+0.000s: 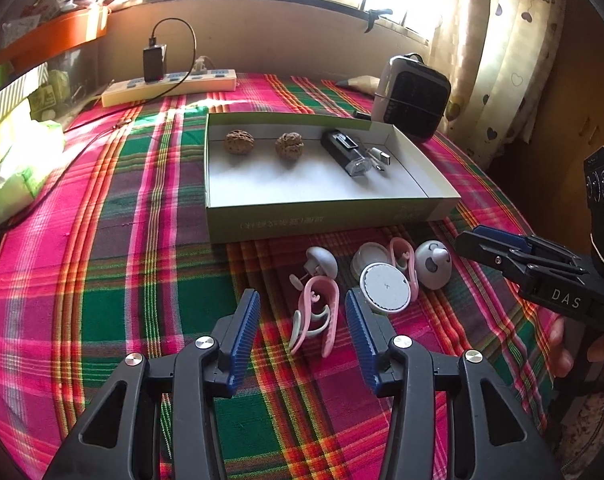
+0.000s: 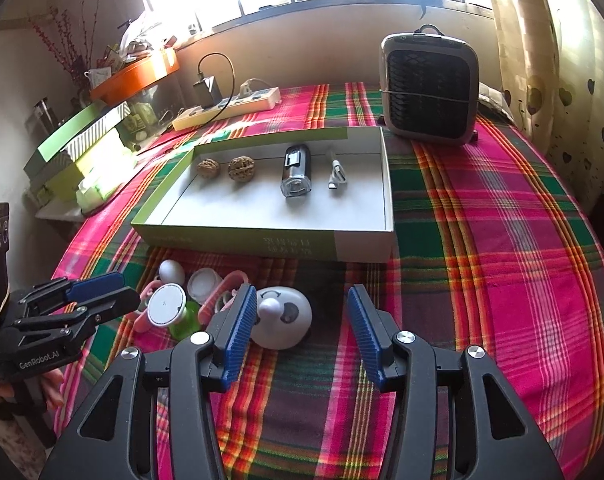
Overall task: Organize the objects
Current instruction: 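Withdraw both grippers from the box toward the loose items on the tablecloth, then move the right gripper to the white round fan while the left gripper approaches the pink clip, then close the right gripper on the white fan while the left gripper grasps the pink clip, then lift the white fan and pink clip and carry both into the box, then open both grippers to release the fan and pink clip inside the box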
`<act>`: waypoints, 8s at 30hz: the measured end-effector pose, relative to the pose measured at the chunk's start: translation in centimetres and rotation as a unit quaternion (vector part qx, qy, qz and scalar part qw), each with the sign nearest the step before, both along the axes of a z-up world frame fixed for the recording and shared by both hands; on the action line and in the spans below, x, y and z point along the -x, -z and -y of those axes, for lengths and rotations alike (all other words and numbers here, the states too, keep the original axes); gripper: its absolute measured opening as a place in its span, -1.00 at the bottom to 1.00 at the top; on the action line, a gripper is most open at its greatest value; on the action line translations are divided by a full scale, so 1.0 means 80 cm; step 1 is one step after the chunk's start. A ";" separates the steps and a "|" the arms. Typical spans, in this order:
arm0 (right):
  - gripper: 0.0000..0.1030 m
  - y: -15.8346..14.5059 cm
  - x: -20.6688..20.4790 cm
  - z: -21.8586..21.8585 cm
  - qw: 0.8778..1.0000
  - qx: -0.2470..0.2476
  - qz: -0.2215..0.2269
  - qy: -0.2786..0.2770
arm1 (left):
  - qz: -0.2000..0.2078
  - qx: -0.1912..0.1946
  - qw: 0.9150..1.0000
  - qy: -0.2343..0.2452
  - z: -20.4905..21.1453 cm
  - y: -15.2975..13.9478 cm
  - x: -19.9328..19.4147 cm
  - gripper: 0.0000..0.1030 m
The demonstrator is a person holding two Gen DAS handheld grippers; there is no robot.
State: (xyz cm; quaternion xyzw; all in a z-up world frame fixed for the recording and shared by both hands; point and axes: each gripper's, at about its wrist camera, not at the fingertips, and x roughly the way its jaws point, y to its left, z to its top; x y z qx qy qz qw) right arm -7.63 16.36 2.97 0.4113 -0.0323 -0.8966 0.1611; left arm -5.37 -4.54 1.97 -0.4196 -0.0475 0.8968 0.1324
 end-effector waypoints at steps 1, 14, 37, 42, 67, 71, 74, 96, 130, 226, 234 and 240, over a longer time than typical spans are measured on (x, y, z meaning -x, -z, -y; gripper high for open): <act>-0.05 0.000 0.000 -0.001 1.000 0.000 0.001 0.000 | 0.001 0.003 1.000 0.000 0.000 0.001 -0.001 -0.16; -0.05 0.012 -0.003 -0.002 1.000 -0.005 0.011 -0.003 | 0.015 0.018 1.000 0.012 -0.014 0.018 0.008 -0.16; 0.16 0.028 0.009 0.019 0.999 -0.031 0.025 -0.026 | 0.008 0.025 0.999 -0.027 0.006 0.021 0.023 -0.16; 0.16 0.029 0.012 0.025 0.998 -0.048 0.022 -0.033 | 0.009 0.024 0.999 -0.029 0.008 0.021 0.024 -0.16; -0.09 0.032 0.013 0.026 0.997 -0.069 0.010 -0.028 | 0.008 0.021 0.999 -0.036 0.010 0.022 0.024 -0.16; -0.09 0.032 0.013 0.025 0.997 -0.068 0.010 -0.028 | 0.008 0.020 0.999 -0.037 0.009 0.022 0.024 -0.16; -0.09 0.032 0.013 0.025 0.997 -0.066 0.010 -0.028 | 0.008 0.022 0.999 -0.037 0.008 0.022 0.024 -0.16; -0.09 0.033 0.012 0.026 0.997 -0.067 0.009 -0.027 | 0.003 0.051 0.997 -0.055 0.012 0.023 0.022 -0.58; -0.09 0.033 0.012 0.025 0.997 -0.067 0.009 -0.026 | 0.002 0.056 0.997 -0.057 0.010 0.022 0.022 -0.59; -0.09 0.014 0.201 0.033 0.996 -0.093 -0.002 0.002 | 0.020 0.048 0.997 -0.048 -0.004 0.006 0.191 -0.59; -0.09 0.013 0.200 0.033 0.996 -0.091 -0.001 0.001 | 0.020 0.050 0.997 -0.050 -0.005 0.005 0.193 -0.59; -0.09 0.014 0.200 0.033 0.995 -0.096 0.000 0.002 | 0.019 0.051 0.997 -0.050 -0.005 0.005 0.194 -0.58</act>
